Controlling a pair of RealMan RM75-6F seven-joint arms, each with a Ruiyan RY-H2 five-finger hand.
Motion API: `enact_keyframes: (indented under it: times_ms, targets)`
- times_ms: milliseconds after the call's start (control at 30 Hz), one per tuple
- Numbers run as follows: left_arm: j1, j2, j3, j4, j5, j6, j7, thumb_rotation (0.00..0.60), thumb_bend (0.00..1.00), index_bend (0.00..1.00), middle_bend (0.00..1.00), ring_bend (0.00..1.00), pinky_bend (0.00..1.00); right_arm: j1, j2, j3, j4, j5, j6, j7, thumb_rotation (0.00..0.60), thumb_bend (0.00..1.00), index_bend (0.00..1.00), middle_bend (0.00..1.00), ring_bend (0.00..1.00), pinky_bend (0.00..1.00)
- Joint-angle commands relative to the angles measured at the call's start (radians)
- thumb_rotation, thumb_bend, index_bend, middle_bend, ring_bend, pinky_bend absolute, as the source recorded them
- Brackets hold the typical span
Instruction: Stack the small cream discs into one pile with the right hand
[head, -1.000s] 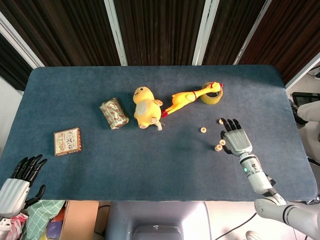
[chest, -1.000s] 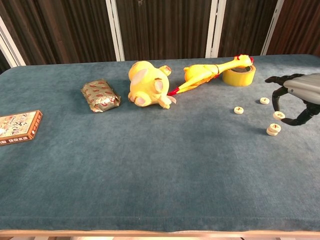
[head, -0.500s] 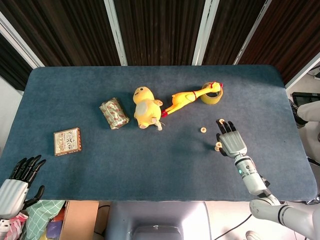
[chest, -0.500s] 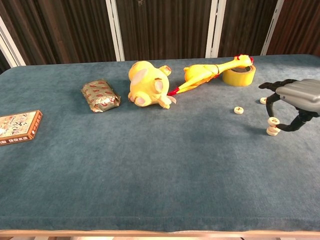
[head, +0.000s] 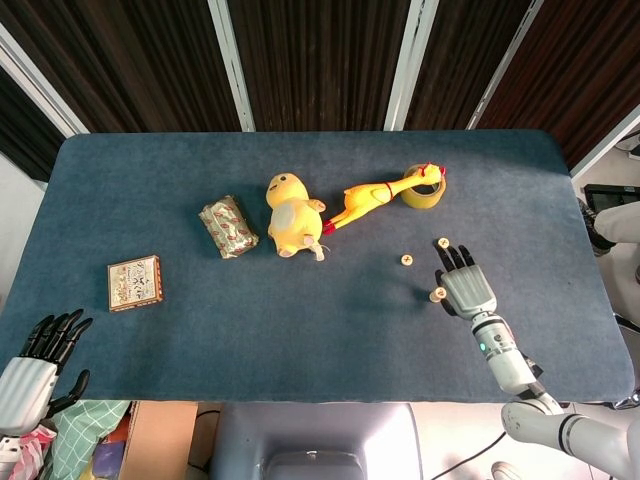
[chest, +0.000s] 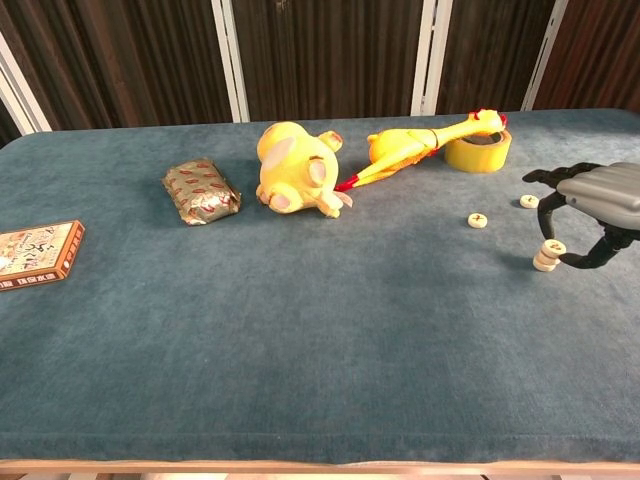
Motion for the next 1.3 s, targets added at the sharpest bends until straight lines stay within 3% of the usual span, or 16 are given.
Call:
enact_keyframes:
  times_ms: [33, 400, 867, 1100, 1300]
  targets:
    - [-0.007, -0.004, -0.006, 0.003, -0.006, -0.011, 0.002, 0.6, 0.46, 0.0, 0.0, 0.0, 0.06, 0.001, -0.001, 0.0, 0.001, 0.001, 0.0, -0.005, 0.6, 0.48, 0.59, 0.09, 0.0, 0.0]
    - [-0.009, -0.005, -0.007, 0.005, -0.009, -0.013, -0.004, 0.6, 0.46, 0.0, 0.0, 0.0, 0.06, -0.001, 0.006, -0.004, -0.019, -0.005, 0.007, 0.0, 0.6, 0.48, 0.44, 0.1, 0.0, 0.0]
    - [-0.008, -0.005, -0.002, -0.002, -0.007, -0.017, 0.011, 0.6, 0.46, 0.0, 0.0, 0.0, 0.06, 0.044, -0.006, 0.115, -0.015, 0.08, -0.002, 0.089, 0.6, 0.46, 0.46, 0.1, 0.0, 0.0]
    - [-0.015, -0.006, -0.007, -0.005, -0.022, -0.038, 0.02, 0.6, 0.47, 0.0, 0.0, 0.0, 0.05, 0.174, -0.115, 0.167, 0.051, 0.221, -0.068, -0.122, 0.6, 0.43, 0.48, 0.1, 0.0, 0.0]
    - [-0.016, -0.004, -0.009, -0.004, -0.026, -0.037, 0.013, 0.6, 0.46, 0.0, 0.0, 0.0, 0.06, 0.226, -0.169, 0.179, 0.117, 0.315, -0.086, -0.217, 0.6, 0.44, 0.48, 0.1, 0.0, 0.0]
